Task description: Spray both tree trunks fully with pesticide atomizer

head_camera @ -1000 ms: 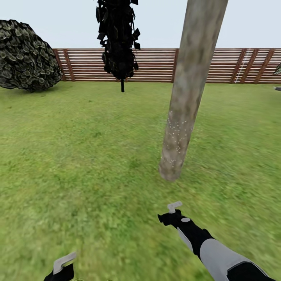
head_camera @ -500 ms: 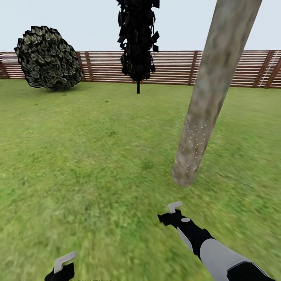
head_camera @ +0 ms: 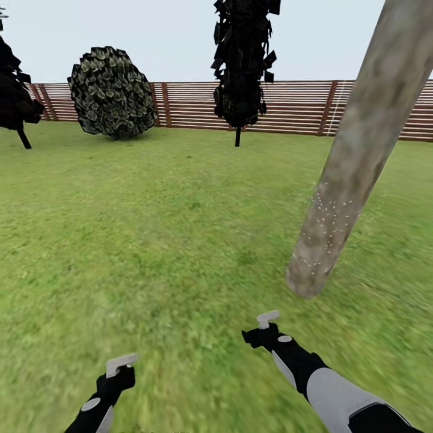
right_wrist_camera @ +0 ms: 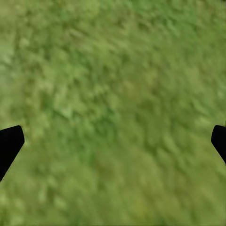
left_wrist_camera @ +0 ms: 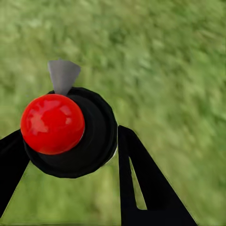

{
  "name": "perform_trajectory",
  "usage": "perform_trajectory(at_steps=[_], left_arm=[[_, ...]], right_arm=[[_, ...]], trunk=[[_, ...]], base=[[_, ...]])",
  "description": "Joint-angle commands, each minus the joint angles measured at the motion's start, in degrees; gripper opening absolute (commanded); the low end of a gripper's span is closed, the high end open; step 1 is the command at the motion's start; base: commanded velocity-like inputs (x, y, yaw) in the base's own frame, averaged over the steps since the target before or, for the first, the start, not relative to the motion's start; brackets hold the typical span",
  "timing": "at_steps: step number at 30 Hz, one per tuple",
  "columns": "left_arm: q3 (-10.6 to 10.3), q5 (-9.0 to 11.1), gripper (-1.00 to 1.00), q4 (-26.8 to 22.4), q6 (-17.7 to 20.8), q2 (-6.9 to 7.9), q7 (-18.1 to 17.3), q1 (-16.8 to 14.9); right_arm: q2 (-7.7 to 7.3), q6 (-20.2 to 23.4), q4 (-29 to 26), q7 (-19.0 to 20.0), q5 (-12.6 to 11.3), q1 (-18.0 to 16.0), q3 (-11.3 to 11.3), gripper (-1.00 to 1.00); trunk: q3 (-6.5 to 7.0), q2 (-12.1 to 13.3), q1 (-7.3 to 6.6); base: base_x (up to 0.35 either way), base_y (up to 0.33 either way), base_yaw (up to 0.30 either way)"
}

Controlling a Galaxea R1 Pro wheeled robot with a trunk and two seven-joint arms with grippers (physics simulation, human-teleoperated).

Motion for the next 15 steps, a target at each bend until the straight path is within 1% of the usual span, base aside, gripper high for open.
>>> perform_trajectory(at_steps=[1, 12, 15], left_arm=[[0.5, -0.6, -1.0, 0.0, -0.2, -0.07, -0.3, -0.1], [0.7, -0.4, -1.0, -0.1, -0.2, -0.08, -0.3, -0.1], [0.8, -0.4, -1.0, 0.0, -0.2, -0.08, -0.3, -0.1]], right_arm=[[-0.01, 0.2, -0.1, 0.0, -0.5, 0.0, 0.3, 1.0], [0.02, 0.2, -0.1, 0.0, -0.5, 0.0, 0.2, 1.0], [0.02, 0.2, -0.1, 0.0, -0.5, 0.0, 0.2, 1.0]], trunk=[[-0.04, 0.0, -0.01], [-0.04, 0.0, -0.01], [-0.04, 0.0, -0.01]], base=[[0.0, 0.0, 0.279], [0.0, 0.002, 0.28], [0.0, 0.169, 0.28]])
